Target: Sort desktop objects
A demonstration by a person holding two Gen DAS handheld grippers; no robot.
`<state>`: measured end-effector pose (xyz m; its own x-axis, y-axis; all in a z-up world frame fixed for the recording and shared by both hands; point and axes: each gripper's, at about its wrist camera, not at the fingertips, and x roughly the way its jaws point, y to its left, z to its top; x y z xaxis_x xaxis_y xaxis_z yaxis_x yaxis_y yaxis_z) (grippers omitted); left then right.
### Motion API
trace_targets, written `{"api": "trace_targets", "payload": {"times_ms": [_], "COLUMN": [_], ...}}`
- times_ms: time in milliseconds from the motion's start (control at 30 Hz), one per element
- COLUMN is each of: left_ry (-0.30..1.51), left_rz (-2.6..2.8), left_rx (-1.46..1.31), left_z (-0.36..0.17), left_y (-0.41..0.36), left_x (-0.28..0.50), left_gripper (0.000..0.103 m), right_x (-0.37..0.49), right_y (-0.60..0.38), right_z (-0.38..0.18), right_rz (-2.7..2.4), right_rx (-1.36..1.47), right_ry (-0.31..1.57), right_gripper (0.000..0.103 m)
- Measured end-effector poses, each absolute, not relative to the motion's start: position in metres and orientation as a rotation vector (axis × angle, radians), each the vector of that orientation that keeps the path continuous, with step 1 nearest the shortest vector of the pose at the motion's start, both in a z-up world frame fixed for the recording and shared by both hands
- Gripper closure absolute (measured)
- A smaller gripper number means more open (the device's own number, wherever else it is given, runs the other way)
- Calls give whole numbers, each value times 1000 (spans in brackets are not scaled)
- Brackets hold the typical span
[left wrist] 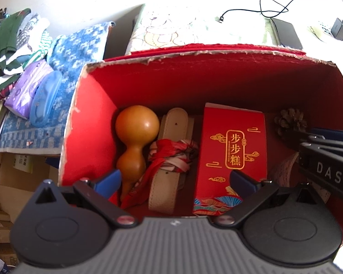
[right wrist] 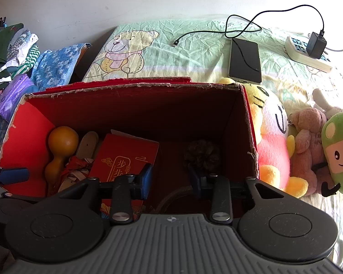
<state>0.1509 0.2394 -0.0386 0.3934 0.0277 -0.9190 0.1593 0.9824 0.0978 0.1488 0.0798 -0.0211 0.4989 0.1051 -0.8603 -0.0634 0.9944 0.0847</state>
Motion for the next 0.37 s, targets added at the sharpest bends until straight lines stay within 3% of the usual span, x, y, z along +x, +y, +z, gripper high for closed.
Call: {"api": "trace_targets", "payload": {"times_ms": [367], "left_ry": [1137], "left_rz": [-53], "left_rx": [186], "left_z": [-39], "left_y": [243], "left_x": [153], "left_gripper": [4], "right_x": [147], "right_y": [80], "right_z": [-20], "right_rz": [96], "right_rx": [53], "right_ry": [1039], "right_gripper": [65]}}
